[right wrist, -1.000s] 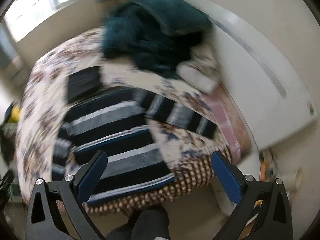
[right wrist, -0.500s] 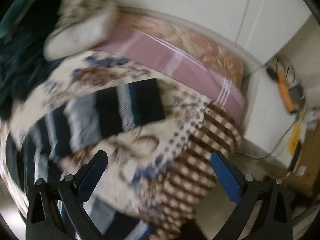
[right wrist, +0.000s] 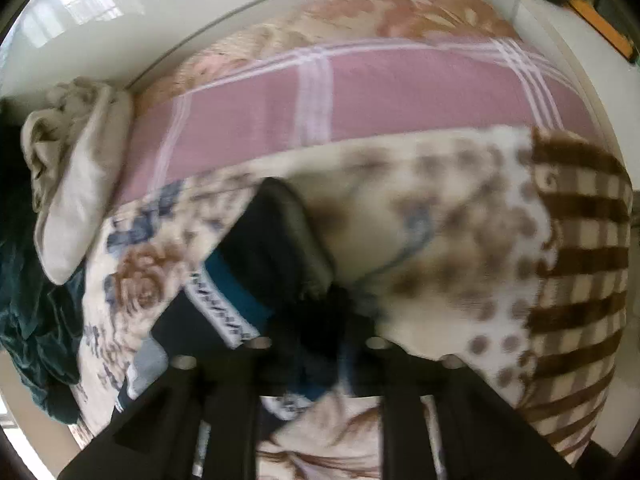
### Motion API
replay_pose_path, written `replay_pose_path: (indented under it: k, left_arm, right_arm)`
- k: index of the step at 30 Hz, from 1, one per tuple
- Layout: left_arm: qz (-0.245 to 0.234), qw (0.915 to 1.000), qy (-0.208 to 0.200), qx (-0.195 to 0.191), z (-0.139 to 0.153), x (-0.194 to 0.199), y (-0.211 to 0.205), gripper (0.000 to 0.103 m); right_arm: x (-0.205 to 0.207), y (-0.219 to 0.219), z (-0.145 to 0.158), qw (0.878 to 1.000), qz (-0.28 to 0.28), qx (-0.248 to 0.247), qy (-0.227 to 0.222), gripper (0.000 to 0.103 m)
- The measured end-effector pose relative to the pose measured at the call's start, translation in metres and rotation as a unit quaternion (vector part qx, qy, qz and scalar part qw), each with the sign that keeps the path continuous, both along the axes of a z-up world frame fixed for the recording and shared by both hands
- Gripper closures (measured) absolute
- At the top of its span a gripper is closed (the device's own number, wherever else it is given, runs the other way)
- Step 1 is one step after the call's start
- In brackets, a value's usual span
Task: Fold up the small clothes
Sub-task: 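Grasp the sweater cuff with the right gripper and lift it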
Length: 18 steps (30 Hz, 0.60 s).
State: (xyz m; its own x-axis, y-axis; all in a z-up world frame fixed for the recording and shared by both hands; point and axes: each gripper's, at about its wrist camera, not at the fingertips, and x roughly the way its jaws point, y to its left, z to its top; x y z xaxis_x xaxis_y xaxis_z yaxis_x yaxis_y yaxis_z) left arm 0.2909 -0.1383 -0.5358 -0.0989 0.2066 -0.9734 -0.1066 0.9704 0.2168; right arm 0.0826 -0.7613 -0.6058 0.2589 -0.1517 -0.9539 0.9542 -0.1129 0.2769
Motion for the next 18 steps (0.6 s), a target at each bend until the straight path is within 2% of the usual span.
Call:
replay_pose_path:
  k: [4,7,9,11,13,15,18]
  left_arm:
    - [0.0,0.9995,-0.027,-0.014,0.014,0.004,0.019,0.0]
    - [0.007,0.9981,-0.06,-0.015,0.033,0.009,0.043,0.0]
    - [0.014,0.9965,-0.082,-0.013,0.047,0.013,0.064,0.0]
    - [0.026,0.9939,-0.107,-0.004,0.062,0.017,0.092,0.0]
    - [0.038,0.9914,-0.125,0.004,0.067,0.02,0.119,0.0]
    - [0.056,0.9882,-0.141,0.018,0.066,0.024,0.153,0.0]
    - [0.091,0.9841,-0.15,0.027,0.054,0.037,0.204,0.0]
  right_arm:
    - [0.051,0.025,0.031,0.994,0.082,-0.06,0.026,0.091]
    - [0.108,0.059,0.071,0.981,0.165,-0.099,0.016,0.091]
    - [0.155,0.092,0.1,0.967,0.225,-0.116,-0.004,0.091]
    - [0.2,0.132,0.125,0.949,0.286,-0.13,-0.025,0.091]
    - [0.248,0.179,0.149,0.926,0.348,-0.141,-0.045,0.091]
    - [0.298,0.235,0.164,0.898,0.411,-0.143,-0.065,0.091]
    - [0.371,0.347,0.156,0.848,0.505,-0.141,-0.074,0.091]
